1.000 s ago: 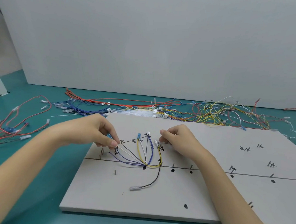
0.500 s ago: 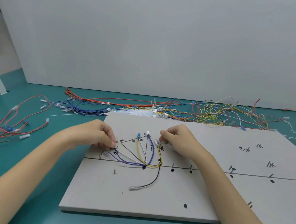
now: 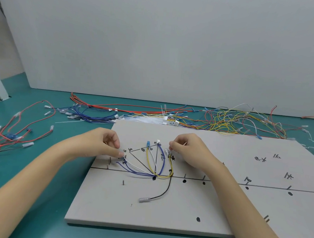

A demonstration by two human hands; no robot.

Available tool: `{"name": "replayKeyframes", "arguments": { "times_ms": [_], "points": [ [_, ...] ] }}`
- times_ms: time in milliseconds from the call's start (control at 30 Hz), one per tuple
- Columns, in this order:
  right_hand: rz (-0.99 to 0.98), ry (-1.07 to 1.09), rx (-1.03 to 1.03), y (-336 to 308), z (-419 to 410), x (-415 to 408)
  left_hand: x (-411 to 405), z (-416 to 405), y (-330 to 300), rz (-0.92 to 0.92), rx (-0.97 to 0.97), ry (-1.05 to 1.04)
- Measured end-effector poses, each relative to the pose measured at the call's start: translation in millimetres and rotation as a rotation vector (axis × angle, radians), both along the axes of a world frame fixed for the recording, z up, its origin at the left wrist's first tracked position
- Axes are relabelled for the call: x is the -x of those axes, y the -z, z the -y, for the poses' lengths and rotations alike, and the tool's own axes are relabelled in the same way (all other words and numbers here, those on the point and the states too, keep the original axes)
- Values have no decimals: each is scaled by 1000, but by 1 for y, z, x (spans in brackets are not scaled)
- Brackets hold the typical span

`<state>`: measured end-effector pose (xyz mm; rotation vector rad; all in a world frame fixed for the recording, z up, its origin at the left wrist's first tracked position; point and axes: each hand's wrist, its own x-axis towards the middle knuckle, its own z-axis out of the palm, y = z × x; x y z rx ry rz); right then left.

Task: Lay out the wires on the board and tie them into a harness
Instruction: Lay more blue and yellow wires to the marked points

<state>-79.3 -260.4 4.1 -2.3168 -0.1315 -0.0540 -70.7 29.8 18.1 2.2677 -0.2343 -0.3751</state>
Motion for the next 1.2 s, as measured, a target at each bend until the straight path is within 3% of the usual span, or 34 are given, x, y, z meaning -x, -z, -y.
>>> {"name": "replayKeyframes", "arguments": {
  "times_ms": [400, 600, 833, 1033, 1200],
  "points": [
    [276, -126, 32, -17, -38, 26, -1, -3, 4, 7, 12, 93],
    [206, -304, 250, -5, -69, 40, 1, 0, -4, 45, 131, 34],
    [56, -286, 12, 2, -73, 40, 5, 8, -7, 58, 270, -28],
    [-14, -242, -20, 1, -71, 34, 4, -9, -5, -49, -30, 106],
    [-15, -230, -25, 2, -73, 36, 6, -8, -6, -68, -70, 265]
  ]
}}
